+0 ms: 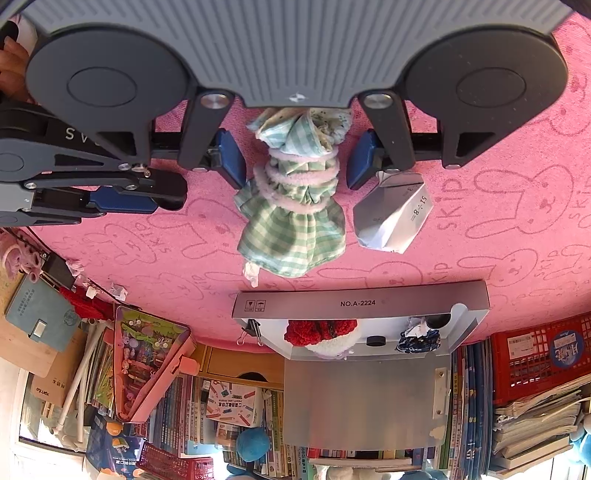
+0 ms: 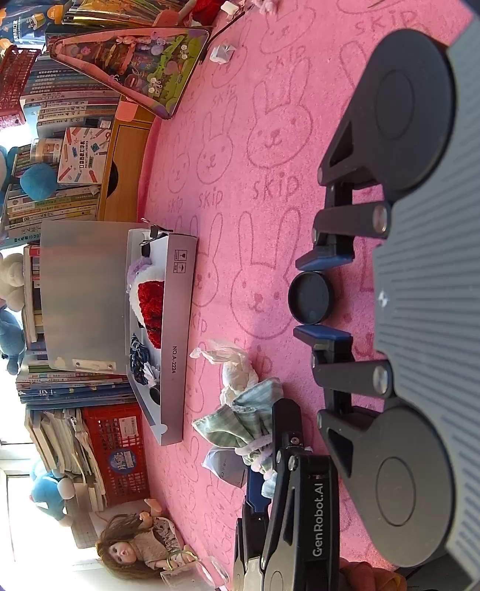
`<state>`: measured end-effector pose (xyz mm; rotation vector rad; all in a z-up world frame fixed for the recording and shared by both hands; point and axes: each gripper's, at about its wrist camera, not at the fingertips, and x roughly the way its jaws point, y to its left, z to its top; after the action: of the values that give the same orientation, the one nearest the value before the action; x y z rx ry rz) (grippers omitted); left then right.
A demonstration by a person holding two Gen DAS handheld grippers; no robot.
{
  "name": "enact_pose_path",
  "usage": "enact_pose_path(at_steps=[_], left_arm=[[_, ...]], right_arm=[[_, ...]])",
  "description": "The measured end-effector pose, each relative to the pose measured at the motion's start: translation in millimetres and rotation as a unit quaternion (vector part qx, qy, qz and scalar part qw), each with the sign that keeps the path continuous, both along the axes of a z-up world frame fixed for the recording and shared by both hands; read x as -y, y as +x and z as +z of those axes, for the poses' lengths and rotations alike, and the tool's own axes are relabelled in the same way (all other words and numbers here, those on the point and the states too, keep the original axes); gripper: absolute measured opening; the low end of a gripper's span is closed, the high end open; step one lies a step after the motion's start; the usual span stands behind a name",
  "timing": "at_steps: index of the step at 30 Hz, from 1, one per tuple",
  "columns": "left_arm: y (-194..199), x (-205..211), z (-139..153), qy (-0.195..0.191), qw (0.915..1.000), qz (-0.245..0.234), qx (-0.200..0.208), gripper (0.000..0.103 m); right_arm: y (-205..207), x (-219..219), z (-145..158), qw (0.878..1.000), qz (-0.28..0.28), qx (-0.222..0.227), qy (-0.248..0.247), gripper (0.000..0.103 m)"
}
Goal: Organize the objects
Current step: 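Grasp the green checked cloth bundle with the left gripper while the right gripper grasps a black lid, then carry the green bundle and black lid with both grippers toward the box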
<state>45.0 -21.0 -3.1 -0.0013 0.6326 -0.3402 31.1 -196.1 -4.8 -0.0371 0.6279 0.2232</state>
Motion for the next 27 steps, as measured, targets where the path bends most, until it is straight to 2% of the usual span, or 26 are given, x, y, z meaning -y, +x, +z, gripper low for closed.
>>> enact_pose_path(at_steps=[18, 27], left_arm=[[1.1, 3.2, -1.1, -0.006, 1.0000, -0.001, 0.005, 0.064], [-1.0, 2.6, 1.0, -0.017, 0.9998, -0.004, 0.004, 0.051]], right_arm=[[5.4, -7.5, 2.6, 1.000, 0.004, 0.003, 0.006, 0.038], [6.5, -9.1, 3.9, 1.000, 0.008, 0.003, 0.012, 0.039]])
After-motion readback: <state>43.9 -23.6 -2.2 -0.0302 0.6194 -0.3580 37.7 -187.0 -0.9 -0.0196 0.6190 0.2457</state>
